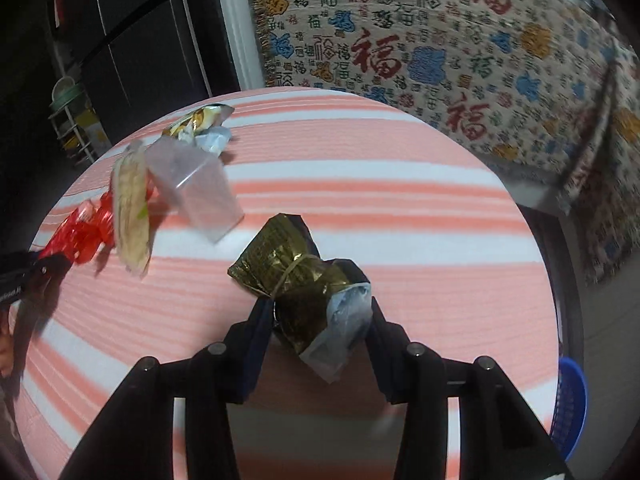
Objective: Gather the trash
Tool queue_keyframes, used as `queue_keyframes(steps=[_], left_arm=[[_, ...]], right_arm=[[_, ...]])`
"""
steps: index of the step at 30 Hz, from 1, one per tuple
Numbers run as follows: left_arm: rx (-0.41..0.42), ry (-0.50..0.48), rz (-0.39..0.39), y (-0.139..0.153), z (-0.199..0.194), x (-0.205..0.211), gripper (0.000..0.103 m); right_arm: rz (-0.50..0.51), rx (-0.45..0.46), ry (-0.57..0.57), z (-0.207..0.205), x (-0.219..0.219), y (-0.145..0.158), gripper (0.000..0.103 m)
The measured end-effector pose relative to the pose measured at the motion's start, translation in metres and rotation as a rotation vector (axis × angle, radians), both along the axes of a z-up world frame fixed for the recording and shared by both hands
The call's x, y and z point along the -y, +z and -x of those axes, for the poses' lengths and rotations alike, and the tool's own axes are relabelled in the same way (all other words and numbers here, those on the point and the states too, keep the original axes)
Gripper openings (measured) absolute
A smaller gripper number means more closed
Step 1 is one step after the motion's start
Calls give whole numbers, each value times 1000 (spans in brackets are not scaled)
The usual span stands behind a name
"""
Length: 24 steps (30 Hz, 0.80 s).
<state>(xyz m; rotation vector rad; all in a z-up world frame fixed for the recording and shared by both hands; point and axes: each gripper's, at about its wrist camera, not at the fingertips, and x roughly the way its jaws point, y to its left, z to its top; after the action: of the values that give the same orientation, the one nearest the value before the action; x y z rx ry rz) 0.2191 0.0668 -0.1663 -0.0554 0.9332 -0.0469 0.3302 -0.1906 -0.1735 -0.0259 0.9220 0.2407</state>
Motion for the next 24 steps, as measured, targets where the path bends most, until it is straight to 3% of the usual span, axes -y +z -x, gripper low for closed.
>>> queue_keyframes(steps=[3, 6, 8, 12, 15, 24], left_arm=[[13, -19, -11, -3, 30, 14, 34], [15, -63, -31, -4, 40, 27, 65], [13, -84, -61, -6, 39, 33, 73], [7, -41, -84, -12, 29, 30, 98], [-4, -20, -86, -13, 23, 25, 103], [-6, -9, -82, -15, 7, 19, 103]], right_arm=[[-11, 4, 30, 27, -9, -1, 47], [-18, 13, 86, 55, -22, -2, 49], [-13, 18, 118, 64, -26, -2, 63], [46, 37, 173, 76, -36, -4, 69], [74, 43, 204, 77, -43, -6, 75], [67, 32, 212, 48, -47, -9, 90]])
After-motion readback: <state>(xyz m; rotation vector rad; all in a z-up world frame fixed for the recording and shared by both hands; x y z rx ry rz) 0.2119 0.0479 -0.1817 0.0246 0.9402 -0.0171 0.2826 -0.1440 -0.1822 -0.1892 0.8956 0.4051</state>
